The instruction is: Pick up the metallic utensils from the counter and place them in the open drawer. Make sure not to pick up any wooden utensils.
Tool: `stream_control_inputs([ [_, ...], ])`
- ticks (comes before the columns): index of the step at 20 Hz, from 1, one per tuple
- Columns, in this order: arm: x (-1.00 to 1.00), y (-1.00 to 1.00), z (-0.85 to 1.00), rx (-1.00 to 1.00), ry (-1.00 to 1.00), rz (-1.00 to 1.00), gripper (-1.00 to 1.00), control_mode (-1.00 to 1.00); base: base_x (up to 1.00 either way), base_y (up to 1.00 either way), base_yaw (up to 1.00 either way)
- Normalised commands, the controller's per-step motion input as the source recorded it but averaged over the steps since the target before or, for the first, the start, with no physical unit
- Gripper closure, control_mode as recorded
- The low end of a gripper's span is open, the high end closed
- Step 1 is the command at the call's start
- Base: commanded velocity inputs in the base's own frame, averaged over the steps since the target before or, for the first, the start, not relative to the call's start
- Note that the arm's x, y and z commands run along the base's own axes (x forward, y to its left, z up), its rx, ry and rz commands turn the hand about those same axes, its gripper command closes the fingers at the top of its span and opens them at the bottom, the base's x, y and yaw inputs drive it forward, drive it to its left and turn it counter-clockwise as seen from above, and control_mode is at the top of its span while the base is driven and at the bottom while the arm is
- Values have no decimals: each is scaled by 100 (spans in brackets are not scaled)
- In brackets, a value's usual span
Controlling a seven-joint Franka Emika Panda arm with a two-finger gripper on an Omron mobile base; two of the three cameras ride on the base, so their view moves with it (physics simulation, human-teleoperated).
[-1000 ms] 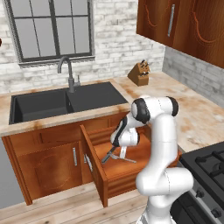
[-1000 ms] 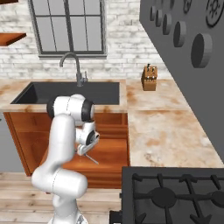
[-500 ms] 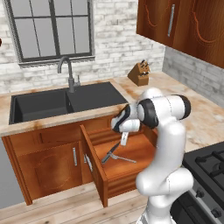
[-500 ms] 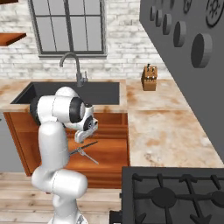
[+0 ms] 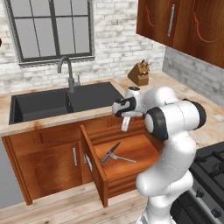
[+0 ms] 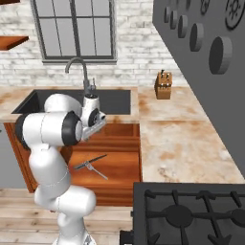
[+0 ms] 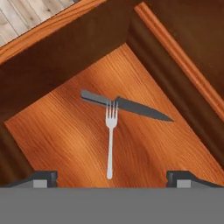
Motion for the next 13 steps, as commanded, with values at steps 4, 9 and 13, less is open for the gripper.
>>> stream_control_inputs([
  [4, -44, 0, 89, 0, -13, -14, -100, -100, 0, 0, 0],
  [9, -80, 0, 79, 0, -18, -23, -100, -100, 0, 0, 0],
  [13, -99, 0, 43, 0, -31, -33, -100, -100, 0, 0, 0],
])
